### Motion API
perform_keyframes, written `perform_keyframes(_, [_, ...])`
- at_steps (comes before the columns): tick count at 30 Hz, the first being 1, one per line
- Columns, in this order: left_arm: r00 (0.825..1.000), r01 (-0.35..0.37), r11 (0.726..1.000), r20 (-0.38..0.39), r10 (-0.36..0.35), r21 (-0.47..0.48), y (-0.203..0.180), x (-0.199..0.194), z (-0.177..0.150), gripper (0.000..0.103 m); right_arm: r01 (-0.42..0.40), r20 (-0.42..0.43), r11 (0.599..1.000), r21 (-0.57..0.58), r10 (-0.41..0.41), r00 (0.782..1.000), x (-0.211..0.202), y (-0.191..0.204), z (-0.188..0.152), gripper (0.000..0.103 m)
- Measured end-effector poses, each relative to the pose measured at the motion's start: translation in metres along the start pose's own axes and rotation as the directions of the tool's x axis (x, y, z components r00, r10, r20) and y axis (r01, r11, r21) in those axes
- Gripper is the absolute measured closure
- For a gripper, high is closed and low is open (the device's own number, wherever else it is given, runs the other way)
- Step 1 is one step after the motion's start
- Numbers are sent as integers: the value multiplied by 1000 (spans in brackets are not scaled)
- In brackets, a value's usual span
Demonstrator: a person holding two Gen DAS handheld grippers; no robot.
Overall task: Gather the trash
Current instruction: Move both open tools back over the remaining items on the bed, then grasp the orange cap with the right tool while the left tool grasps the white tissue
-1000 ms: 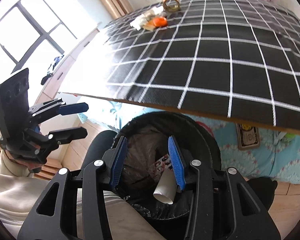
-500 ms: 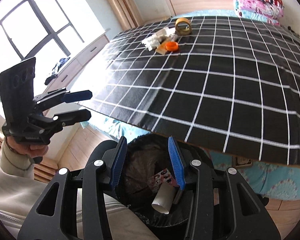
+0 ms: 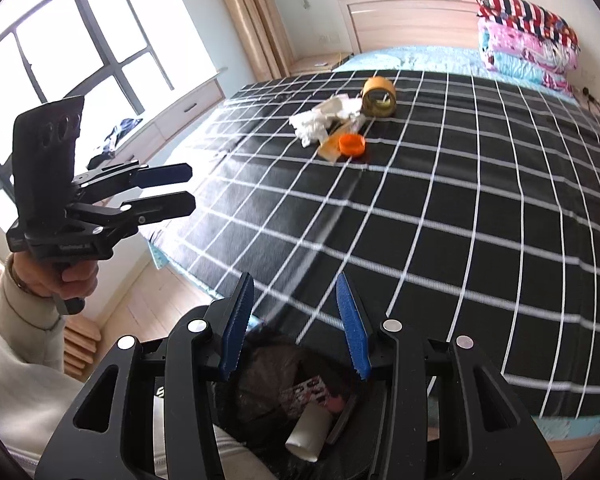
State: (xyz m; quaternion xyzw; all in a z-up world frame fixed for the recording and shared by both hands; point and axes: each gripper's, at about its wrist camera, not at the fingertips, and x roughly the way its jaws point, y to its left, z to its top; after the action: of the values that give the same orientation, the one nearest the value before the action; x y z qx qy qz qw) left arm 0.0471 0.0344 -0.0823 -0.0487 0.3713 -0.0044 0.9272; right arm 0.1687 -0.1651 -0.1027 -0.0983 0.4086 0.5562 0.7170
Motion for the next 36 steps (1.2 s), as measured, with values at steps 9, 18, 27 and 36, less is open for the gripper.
perform_keyframes(9, [1000,-20,1000,4,20,-15,24,15,20,46,14,17,999,-35,-13,1000,15,-1,31,60])
perform_keyframes(18, [1000,-23,999,-5,23,-41,47,39,38,46,28,22,998,-50,-27,999,36,-7,59,60])
perform_keyframes(27, [999,-34,997,-23,32,-72,70,72,60,46,50,6,997,-62,-50,999,64,-16,83,60])
perform_keyframes(36, [996,-63,988,-73,53,-138,102,112,78,46,72,-29,996,-51,-73,997,102,-30,106,60])
